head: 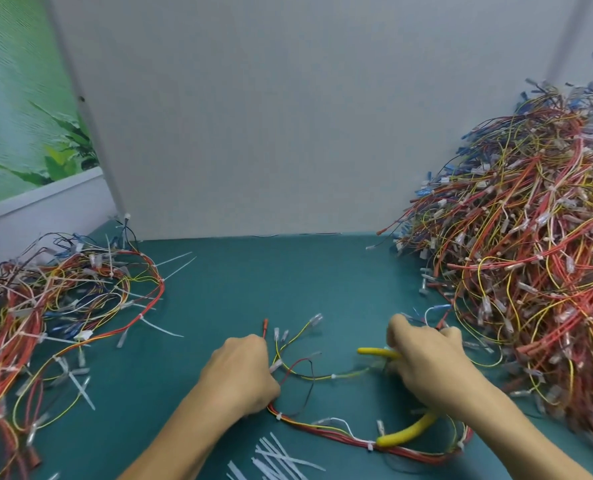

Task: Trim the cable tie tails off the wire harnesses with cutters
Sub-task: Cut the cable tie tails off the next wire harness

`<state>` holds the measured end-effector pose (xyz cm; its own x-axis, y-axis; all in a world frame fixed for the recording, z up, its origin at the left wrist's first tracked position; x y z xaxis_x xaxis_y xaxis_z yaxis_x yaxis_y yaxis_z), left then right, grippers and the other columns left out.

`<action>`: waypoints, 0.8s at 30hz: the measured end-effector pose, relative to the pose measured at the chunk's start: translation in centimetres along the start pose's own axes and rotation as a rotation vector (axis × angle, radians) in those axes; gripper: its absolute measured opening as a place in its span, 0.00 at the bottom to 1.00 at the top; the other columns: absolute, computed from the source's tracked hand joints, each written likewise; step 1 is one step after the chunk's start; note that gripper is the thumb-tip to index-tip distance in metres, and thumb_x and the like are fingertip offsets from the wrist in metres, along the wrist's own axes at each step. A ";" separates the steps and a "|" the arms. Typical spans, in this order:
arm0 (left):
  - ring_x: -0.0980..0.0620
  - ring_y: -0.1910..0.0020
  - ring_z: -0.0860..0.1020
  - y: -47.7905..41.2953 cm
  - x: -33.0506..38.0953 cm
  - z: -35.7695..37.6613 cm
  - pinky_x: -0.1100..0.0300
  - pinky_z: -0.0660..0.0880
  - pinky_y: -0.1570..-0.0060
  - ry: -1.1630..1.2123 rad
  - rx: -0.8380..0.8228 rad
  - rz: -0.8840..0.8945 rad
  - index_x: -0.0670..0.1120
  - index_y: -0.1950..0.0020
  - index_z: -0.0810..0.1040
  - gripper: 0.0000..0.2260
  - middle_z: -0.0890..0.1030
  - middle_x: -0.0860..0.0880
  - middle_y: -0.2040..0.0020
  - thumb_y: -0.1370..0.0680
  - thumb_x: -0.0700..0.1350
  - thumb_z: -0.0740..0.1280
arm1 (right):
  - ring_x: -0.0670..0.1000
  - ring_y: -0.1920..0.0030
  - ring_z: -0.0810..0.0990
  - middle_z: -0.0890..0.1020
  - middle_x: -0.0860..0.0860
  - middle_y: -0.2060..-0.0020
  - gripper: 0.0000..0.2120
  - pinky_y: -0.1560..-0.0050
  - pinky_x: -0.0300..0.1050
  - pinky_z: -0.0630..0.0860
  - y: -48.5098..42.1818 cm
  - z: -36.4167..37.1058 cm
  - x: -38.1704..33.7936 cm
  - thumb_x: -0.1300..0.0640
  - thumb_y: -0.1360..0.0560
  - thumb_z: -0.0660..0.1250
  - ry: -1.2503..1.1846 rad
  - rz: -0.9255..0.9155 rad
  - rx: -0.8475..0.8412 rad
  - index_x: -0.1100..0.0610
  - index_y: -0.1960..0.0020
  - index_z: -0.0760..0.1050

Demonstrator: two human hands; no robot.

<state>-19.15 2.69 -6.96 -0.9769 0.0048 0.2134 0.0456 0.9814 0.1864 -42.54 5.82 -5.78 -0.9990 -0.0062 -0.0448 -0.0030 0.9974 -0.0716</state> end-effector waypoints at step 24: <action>0.50 0.72 0.77 4.3 4.9 -2.3 0.57 0.78 0.70 1.530 -0.180 0.177 0.40 0.50 0.77 0.03 0.81 0.44 0.63 0.22 0.38 0.65 | 0.51 0.35 0.76 0.72 0.50 0.34 0.37 0.35 0.52 0.72 2.4 -4.0 -4.2 0.48 0.36 0.74 -1.820 0.250 0.164 0.53 0.31 0.65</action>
<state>-23.30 6.47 -2.86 0.1762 -0.1900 0.9658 0.2664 0.9538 0.1390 -38.54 8.50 -1.78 0.3038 -0.0482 -0.9515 0.2348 0.9717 0.0257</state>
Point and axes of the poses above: each hand's wrist, its own y-axis away from the middle knuckle, its own z-axis out of the palm, x = y × z, the point moved 3 cm from there along -y, towards the middle knuckle
